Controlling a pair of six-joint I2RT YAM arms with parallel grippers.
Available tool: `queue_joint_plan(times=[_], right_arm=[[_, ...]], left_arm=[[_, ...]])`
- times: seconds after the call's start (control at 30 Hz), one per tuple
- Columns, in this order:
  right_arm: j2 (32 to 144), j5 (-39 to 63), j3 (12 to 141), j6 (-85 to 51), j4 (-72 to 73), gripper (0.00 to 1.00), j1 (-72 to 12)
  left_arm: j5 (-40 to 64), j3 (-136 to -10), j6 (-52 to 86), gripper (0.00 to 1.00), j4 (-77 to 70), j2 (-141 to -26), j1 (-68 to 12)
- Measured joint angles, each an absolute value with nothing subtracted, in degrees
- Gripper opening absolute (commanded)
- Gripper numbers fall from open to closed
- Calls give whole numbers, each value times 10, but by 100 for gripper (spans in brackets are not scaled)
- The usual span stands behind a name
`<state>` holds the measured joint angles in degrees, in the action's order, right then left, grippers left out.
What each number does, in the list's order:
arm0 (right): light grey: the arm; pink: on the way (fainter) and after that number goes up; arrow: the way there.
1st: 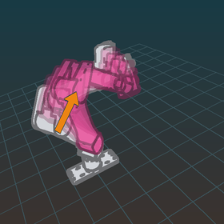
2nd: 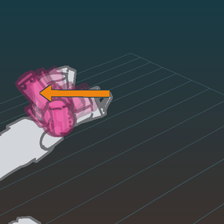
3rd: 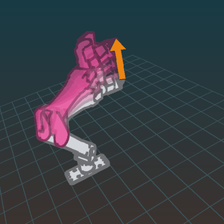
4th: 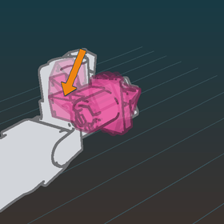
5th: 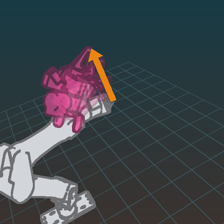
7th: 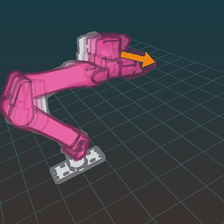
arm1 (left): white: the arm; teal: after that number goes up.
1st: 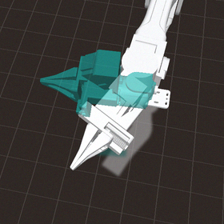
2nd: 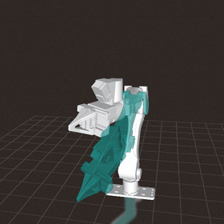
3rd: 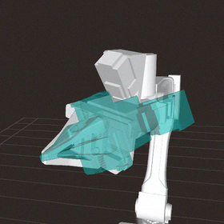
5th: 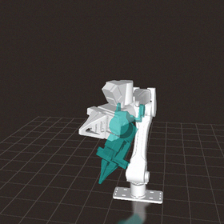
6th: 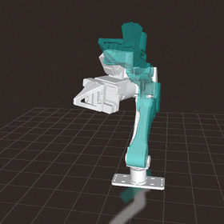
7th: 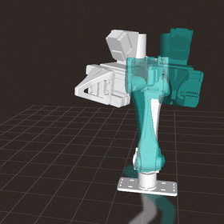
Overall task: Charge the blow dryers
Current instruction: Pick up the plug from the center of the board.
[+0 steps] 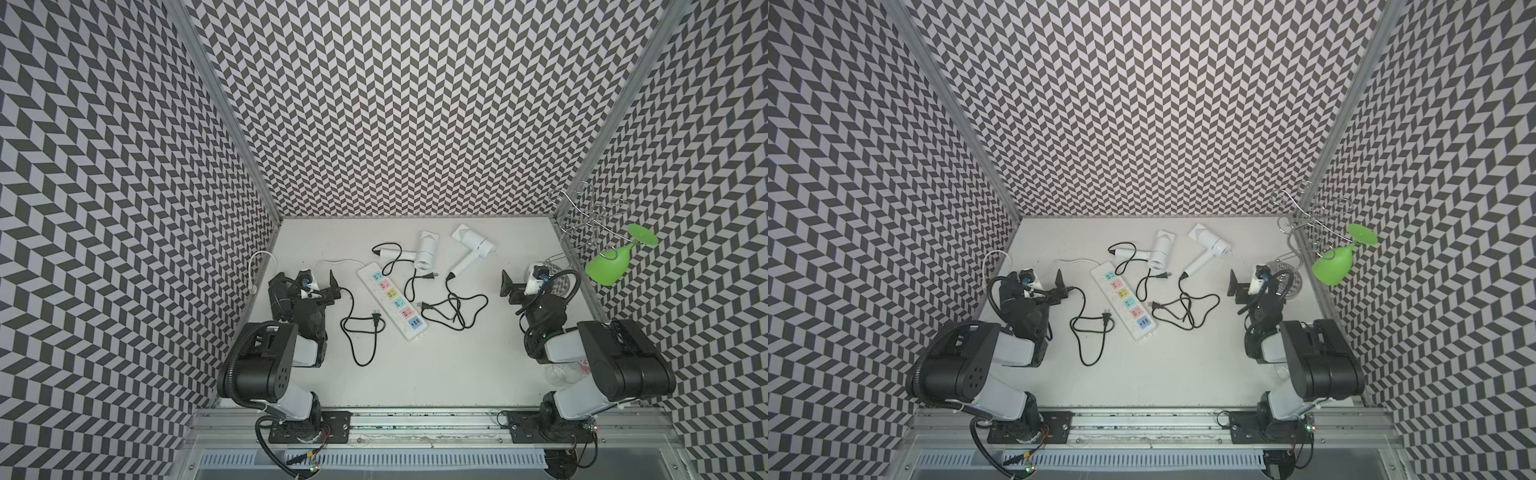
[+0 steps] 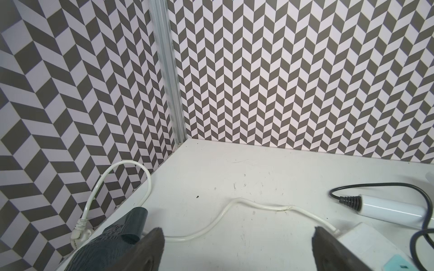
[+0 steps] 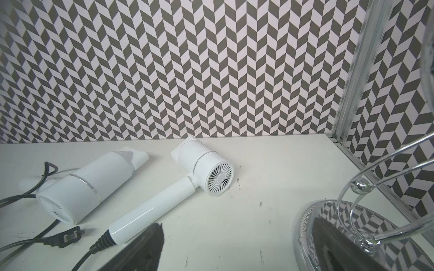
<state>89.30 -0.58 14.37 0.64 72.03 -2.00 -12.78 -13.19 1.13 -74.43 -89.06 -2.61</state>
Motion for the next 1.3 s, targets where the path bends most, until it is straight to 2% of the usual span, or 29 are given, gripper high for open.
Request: queue_joint_plan(times=[0.8, 0.97, 1.13, 1.3], right_arm=[[893, -6, 143, 6, 721, 99, -20], [887, -8, 133, 10, 727, 99, -21], [806, -33, 85, 23, 712, 99, -44], [673, -50, 104, 47, 645, 99, -96]], left_arm=[[-128, -132, 11, 99, -744, -891, -26], [-147, -114, -1, 99, -743, -861, -50], [-186, -108, -21, 99, -722, -779, -85], [-205, -121, -28, 99, -660, -698, -115]])
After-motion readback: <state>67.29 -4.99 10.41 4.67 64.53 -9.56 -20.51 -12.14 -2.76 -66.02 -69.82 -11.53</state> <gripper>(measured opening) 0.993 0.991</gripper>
